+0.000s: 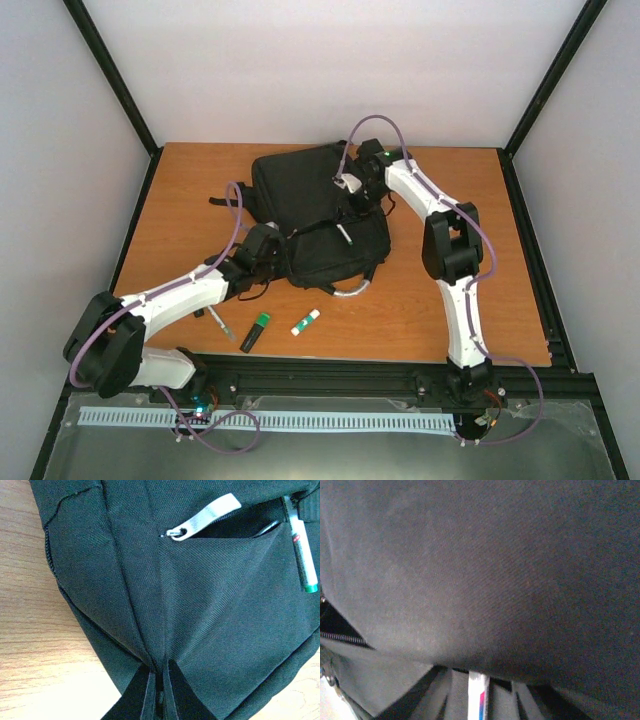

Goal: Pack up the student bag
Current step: Place the stationery in the student bag.

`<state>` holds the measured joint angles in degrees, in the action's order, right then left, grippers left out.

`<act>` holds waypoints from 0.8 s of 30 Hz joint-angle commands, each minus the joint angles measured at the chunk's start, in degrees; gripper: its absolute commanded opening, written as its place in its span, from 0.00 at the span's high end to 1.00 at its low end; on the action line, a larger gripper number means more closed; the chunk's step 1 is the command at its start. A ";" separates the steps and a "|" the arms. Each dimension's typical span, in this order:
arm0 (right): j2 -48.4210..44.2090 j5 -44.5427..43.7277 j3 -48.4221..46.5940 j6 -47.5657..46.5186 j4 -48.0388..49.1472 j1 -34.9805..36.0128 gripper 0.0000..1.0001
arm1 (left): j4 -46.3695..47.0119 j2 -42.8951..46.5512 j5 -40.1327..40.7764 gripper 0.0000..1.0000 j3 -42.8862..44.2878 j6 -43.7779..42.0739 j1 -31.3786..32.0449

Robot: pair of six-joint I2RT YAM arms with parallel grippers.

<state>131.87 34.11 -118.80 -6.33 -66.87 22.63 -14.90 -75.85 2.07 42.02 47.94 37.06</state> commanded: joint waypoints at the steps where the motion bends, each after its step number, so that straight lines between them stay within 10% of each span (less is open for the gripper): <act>1: -4.64 2.41 5.42 1.22 8.72 -1.98 0.61 | -5.50 -0.02 1.55 0.98 1.56 -2.71 0.63; 8: -17.19 -1.66 17.67 -0.62 11.54 -2.42 0.47 | -17.66 3.18 8.68 0.35 10.35 -8.01 0.65; 17: -30.67 -3.34 35.56 -4.32 21.88 -2.42 0.46 | -27.86 -10.76 7.76 0.27 31.19 -22.09 0.73; 24: -35.67 -1.48 43.63 -5.88 28.11 -3.35 0.50 | -35.09 -25.37 9.45 0.41 47.80 -38.89 0.69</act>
<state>98.19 31.55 -76.20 -10.72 -44.53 20.40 -43.38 -95.81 9.63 82.78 21.32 37.41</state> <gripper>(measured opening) 0.512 0.610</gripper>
